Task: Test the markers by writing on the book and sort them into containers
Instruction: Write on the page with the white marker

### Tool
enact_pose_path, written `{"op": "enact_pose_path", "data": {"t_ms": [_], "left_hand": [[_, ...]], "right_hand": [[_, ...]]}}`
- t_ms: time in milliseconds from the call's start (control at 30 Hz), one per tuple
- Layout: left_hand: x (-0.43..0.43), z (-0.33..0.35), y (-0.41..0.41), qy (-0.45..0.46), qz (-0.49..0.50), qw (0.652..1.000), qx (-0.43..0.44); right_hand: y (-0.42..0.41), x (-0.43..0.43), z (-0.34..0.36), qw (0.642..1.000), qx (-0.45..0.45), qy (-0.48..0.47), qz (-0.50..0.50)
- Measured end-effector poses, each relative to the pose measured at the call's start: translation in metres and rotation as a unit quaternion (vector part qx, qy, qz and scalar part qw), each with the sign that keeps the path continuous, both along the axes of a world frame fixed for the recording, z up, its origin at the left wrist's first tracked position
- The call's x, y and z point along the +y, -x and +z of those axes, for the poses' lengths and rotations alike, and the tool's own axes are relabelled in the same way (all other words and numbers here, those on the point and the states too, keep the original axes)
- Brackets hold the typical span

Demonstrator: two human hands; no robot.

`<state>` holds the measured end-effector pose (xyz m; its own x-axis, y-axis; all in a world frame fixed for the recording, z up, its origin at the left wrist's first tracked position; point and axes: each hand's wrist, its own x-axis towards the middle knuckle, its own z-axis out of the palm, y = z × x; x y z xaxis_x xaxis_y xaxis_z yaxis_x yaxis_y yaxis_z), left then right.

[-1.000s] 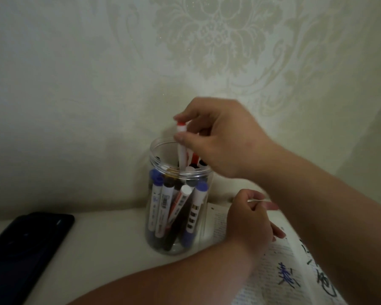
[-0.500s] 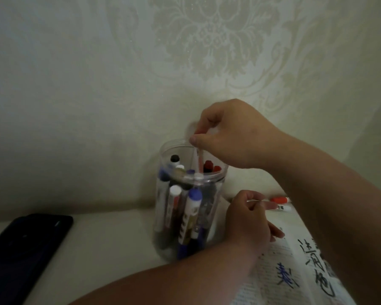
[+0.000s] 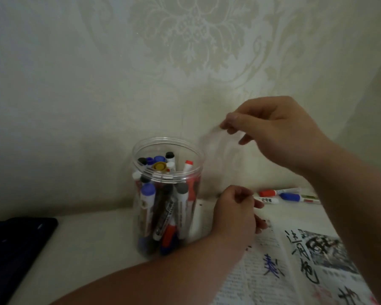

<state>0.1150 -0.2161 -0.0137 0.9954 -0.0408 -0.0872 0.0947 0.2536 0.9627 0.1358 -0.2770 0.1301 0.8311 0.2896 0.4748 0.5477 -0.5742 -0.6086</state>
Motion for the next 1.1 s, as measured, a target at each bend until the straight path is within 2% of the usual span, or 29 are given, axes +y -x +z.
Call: {"op": "enact_pose_path", "data": {"t_ms": [67,133,233,300,467,567,733,867,967,1033,1100], "left_hand": [[-0.004,-0.003,-0.004,0.003,0.001,1.0,0.007],[-0.008,-0.008,-0.005,-0.029,-0.012,0.999,-0.005],[-0.014,-0.016,-0.004,-0.147,-0.057,0.986,-0.061],[-0.017,-0.018,-0.002,-0.227,-0.071,0.967,-0.093],[-0.022,-0.02,-0.002,-0.267,-0.056,0.956,-0.107],[-0.023,-0.022,-0.001,-0.273,-0.053,0.953,-0.118],[-0.023,-0.025,-0.001,-0.288,-0.057,0.947,-0.13],[-0.023,-0.025,0.0,-0.308,-0.064,0.937,-0.149],[-0.023,-0.024,0.001,-0.314,-0.032,0.931,-0.183],[-0.023,-0.024,0.006,-0.344,-0.02,0.909,-0.235],[-0.023,-0.024,0.011,-0.374,-0.028,0.875,-0.306]], "right_hand": [[-0.003,-0.03,-0.006,0.999,0.001,0.013,-0.042],[-0.011,-0.065,-0.022,0.985,0.037,0.125,-0.113],[-0.028,-0.116,-0.059,0.914,0.116,0.329,-0.206],[-0.033,-0.139,-0.085,0.885,0.149,0.384,-0.218],[-0.03,-0.136,-0.115,0.93,0.099,0.337,-0.107],[-0.042,-0.125,-0.123,0.925,0.074,0.362,-0.083],[-0.044,-0.128,-0.126,0.919,0.087,0.373,-0.095],[-0.02,-0.15,-0.113,0.945,0.097,0.287,-0.123],[0.013,-0.175,-0.104,0.975,0.119,0.085,-0.169],[0.034,-0.191,-0.102,0.972,0.122,-0.07,-0.186],[0.052,-0.198,-0.103,0.957,0.143,-0.179,-0.176]]}}
